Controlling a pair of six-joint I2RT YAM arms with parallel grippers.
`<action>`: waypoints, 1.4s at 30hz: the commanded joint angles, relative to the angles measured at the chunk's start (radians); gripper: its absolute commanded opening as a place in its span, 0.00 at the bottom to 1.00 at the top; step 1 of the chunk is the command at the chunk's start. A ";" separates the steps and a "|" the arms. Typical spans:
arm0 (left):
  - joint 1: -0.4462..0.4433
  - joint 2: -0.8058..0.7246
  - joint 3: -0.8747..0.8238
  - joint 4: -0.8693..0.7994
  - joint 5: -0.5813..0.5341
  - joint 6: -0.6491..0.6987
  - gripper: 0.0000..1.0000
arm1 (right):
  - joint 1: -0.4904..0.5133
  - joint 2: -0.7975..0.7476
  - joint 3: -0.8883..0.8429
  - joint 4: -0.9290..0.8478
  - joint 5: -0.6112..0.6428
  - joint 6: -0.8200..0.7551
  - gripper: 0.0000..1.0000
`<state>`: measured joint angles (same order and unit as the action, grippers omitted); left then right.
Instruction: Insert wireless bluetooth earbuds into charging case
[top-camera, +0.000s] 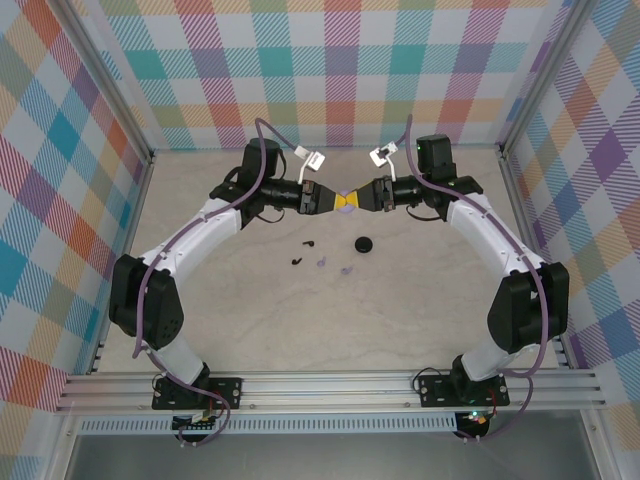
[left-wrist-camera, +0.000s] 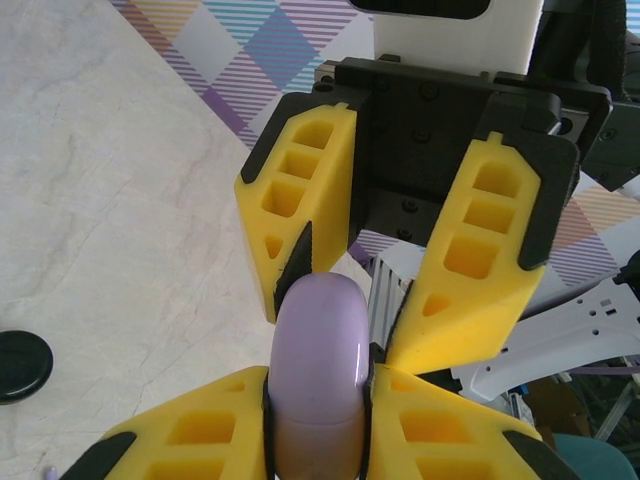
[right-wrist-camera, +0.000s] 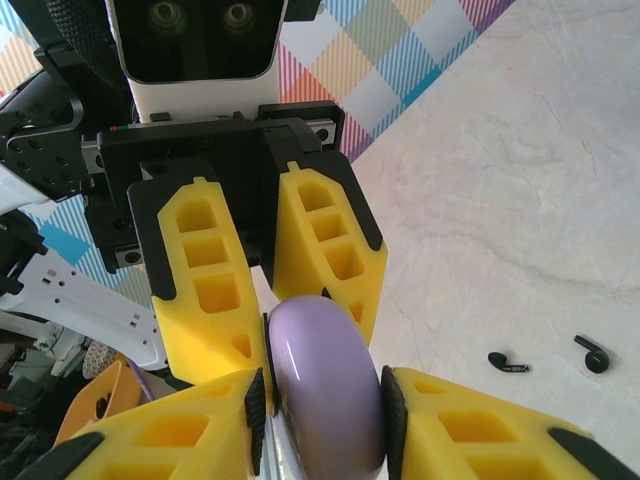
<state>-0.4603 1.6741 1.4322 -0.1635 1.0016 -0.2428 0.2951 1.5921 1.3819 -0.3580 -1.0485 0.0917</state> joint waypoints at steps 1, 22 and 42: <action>0.006 -0.033 0.022 0.005 -0.030 -0.004 0.23 | 0.002 -0.030 0.031 -0.019 -0.071 -0.026 0.35; 0.002 -0.028 0.012 0.030 0.034 -0.027 0.39 | -0.004 -0.034 0.028 0.073 -0.090 0.061 0.17; -0.008 -0.010 0.019 0.042 0.066 -0.036 0.34 | -0.002 -0.018 0.034 0.084 -0.091 0.082 0.19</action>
<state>-0.4603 1.6665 1.4322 -0.1490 1.0466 -0.2722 0.2859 1.5864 1.3823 -0.2920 -1.0973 0.1726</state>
